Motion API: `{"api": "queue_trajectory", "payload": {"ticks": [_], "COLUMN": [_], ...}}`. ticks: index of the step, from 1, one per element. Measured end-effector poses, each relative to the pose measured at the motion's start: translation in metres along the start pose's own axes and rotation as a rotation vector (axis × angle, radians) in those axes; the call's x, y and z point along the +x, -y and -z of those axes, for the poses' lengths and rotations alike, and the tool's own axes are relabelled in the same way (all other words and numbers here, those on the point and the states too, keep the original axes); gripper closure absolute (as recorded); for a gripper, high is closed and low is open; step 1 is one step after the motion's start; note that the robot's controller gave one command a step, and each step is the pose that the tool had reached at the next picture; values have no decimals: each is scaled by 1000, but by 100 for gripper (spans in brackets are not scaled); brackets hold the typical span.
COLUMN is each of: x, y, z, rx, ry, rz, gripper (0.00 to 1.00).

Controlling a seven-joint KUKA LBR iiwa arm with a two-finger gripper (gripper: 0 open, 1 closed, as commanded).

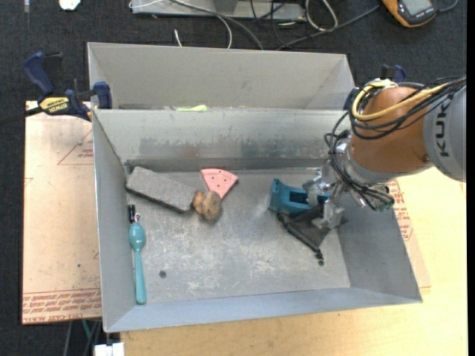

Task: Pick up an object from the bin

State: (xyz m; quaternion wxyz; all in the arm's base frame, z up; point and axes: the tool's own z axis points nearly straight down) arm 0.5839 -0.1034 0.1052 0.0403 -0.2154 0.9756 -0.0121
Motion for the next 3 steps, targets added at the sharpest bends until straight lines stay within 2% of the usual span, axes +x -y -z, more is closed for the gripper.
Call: {"api": "queue_trajectory", "payload": {"ticks": [1, 2, 3], "x": [2, -11, -7], "y": [-6, 4, -3], "z": [53, 24, 75], "rx": [-8, 0, -11], "ry": [-7, 1, -8], "rz": [152, 231, 235], "gripper": [100, 100, 100]}}
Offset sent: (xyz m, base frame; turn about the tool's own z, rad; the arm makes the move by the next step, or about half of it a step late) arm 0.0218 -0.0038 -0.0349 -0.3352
